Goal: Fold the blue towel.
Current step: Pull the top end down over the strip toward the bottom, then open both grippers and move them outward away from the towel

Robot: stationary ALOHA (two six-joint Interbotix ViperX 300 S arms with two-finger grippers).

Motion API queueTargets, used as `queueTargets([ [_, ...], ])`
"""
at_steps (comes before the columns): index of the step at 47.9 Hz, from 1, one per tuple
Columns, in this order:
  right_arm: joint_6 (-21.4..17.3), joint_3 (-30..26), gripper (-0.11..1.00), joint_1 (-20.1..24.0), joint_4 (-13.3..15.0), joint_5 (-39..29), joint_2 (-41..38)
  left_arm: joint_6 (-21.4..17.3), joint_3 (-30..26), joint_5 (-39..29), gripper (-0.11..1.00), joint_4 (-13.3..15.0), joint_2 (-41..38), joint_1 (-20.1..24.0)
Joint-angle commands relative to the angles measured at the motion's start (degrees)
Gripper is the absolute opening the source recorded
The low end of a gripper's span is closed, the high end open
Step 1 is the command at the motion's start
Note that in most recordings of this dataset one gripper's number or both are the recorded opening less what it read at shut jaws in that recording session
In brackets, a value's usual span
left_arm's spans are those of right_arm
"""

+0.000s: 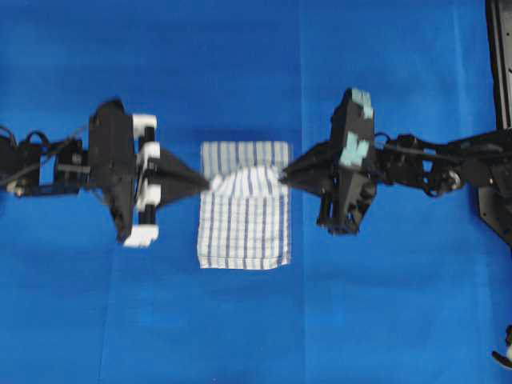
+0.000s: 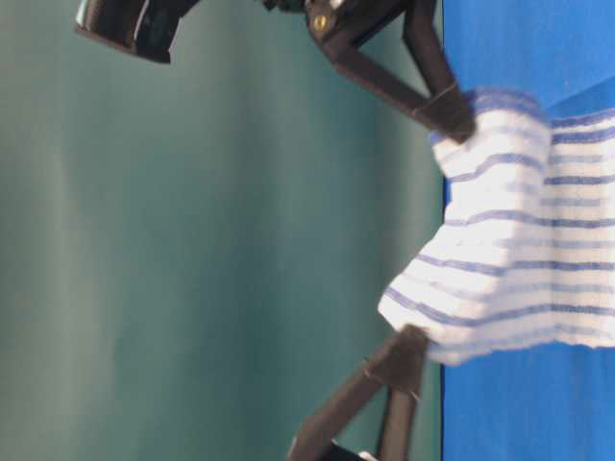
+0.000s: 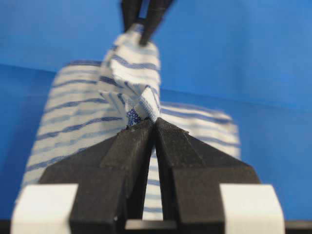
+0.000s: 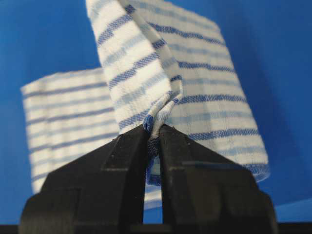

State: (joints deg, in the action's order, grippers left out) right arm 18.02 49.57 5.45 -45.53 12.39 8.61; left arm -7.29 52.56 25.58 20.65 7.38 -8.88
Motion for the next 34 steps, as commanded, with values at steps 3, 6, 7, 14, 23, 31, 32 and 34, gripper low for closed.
queueTargets([
  [3, 0.09, -0.44, 0.08, 2.29, -0.88, 0.62, 1.05, 0.18, -0.62, 1.85, 0.03, 0.09, -1.41, -2.64],
  [6, 0.09, -0.44, 0.08, 2.99, -0.88, 0.79, 0.7, 0.18, -0.97, 3.08, 0.03, 0.09, -3.08, -3.96],
  [7, 0.09, -0.44, 0.08, 3.16, -0.97, 0.88, 0.7, 0.18, -1.05, 3.43, 0.03, 0.09, -3.52, -4.31],
  [14, 0.09, -0.7, 0.08, 3.96, -1.14, 0.97, -0.97, 0.35, -1.58, 4.57, 0.03, 0.09, -6.94, -5.98],
  [23, 0.09, -1.23, 0.08, 5.19, -1.85, 0.97, -3.78, 2.37, -1.05, 4.57, 0.03, 0.18, -9.05, -6.42],
  [31, 0.09, -1.67, 0.08, 6.59, -3.16, 1.76, -6.33, 3.16, -0.53, 4.75, 0.03, 0.18, -10.72, -6.42],
  [32, 0.09, -1.76, 0.08, 6.77, -3.25, 1.85, -6.59, 3.25, -0.62, 4.83, 0.03, 0.18, -10.9, -6.42],
  [34, 0.09, -1.76, 0.08, 6.94, -3.69, 2.2, -7.03, 3.25, -0.62, 4.83, 0.03, 0.09, -11.16, -6.42],
])
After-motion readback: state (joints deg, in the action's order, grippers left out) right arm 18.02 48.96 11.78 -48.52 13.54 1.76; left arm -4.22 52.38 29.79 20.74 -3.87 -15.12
